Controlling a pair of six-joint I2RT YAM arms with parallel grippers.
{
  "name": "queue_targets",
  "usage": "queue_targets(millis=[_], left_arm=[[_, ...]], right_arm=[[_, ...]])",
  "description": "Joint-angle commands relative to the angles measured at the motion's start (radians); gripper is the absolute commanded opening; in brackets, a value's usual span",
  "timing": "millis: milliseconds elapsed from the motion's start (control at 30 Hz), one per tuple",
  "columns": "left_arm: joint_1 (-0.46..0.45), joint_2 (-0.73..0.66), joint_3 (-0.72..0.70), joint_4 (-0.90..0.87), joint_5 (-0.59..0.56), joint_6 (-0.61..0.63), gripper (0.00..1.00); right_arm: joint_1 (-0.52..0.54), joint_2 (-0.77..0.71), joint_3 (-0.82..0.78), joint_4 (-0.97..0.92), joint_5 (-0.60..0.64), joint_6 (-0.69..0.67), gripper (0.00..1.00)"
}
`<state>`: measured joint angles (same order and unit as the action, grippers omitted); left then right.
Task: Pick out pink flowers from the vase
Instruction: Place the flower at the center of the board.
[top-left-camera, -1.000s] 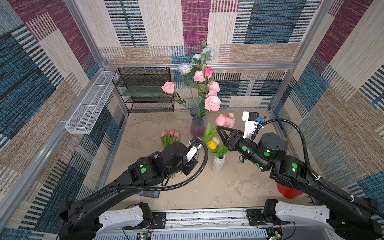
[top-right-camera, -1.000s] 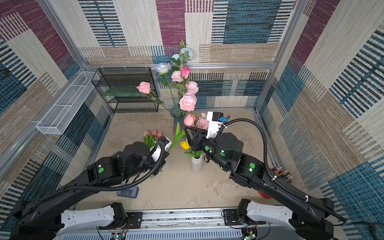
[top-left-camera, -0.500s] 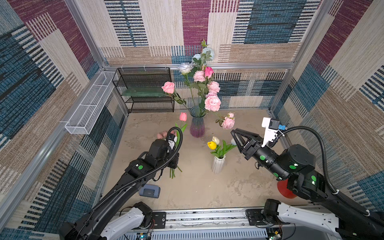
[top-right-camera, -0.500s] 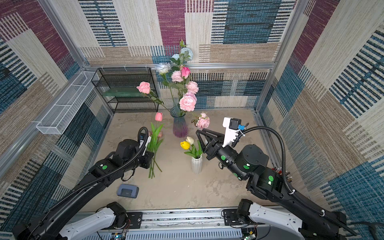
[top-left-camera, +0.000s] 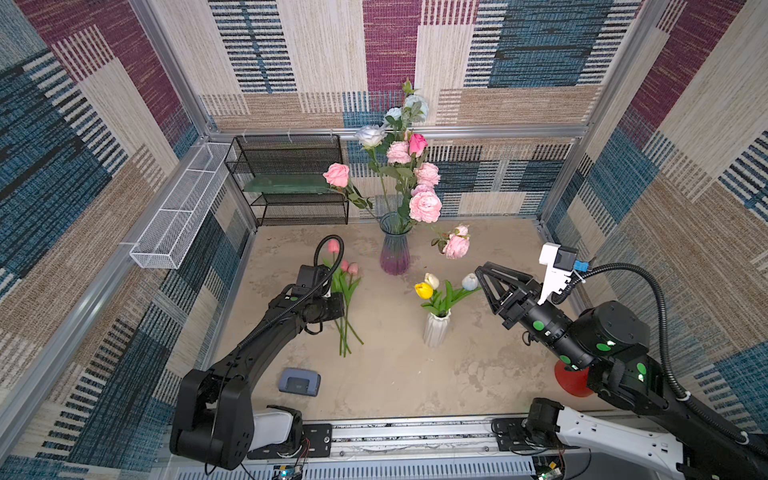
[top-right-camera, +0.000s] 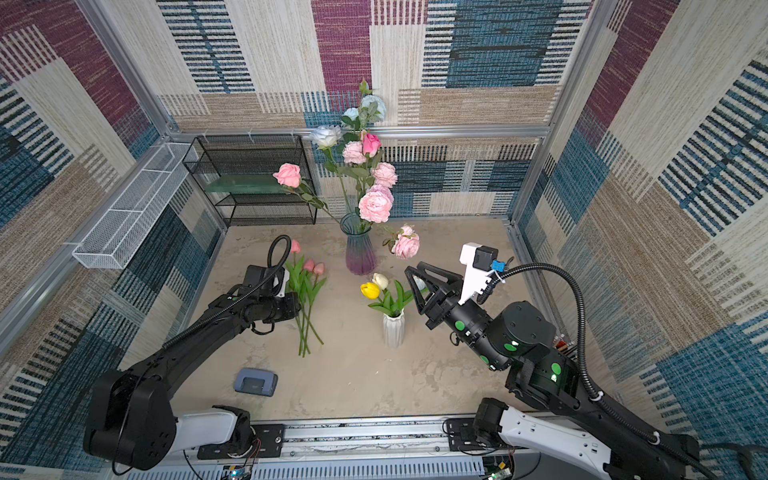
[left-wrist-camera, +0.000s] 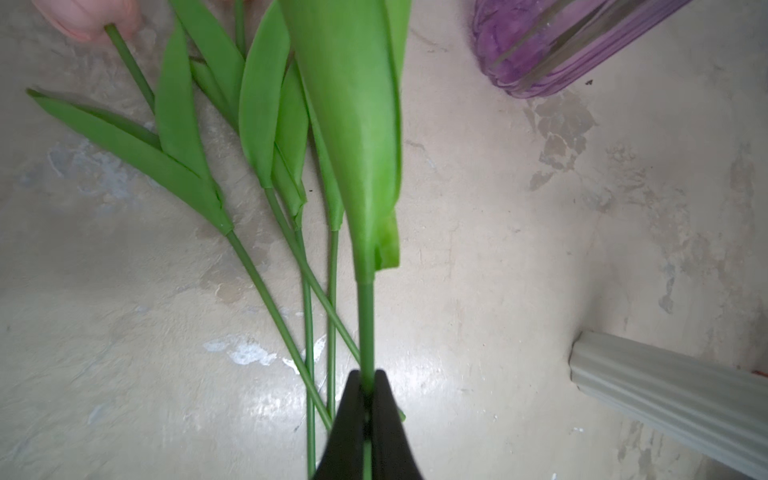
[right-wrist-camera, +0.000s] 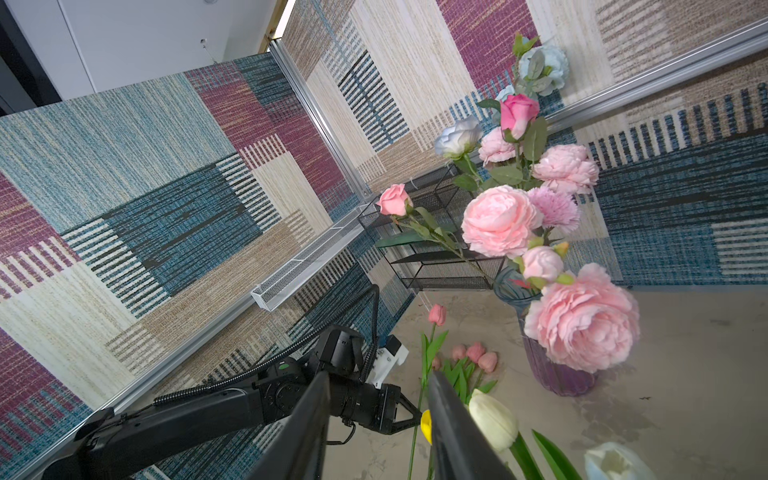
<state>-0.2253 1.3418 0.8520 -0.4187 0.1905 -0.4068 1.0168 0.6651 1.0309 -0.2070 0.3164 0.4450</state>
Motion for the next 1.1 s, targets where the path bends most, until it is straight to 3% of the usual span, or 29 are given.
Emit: queue_targets(millis=[0,600,900,1067], left_arm=[[0.023,0.051,0.006,0.054,0.025,-0.071,0.0],[0.071,0.246,0.018,0.091,0.073,-0.162,0.0],[0.075,0.214,0.015,0.073,0.084,-0.171,0.21],[0.075,0.158,0.009,0.053,0.096,-0.18,0.26]], right_arm=[[-0.003,-0.011,-0.005,0.008,0.026,-0.028,0.41],[-0.01,-0.03,-0.04,-0.007,0.068,-0.043,0.44],[-0.011,-0.039,-0.033,-0.046,0.092,-0.045,0.44],[-0.012,-0.054,-0.022,-0.1,0.106,-0.033,0.45]])
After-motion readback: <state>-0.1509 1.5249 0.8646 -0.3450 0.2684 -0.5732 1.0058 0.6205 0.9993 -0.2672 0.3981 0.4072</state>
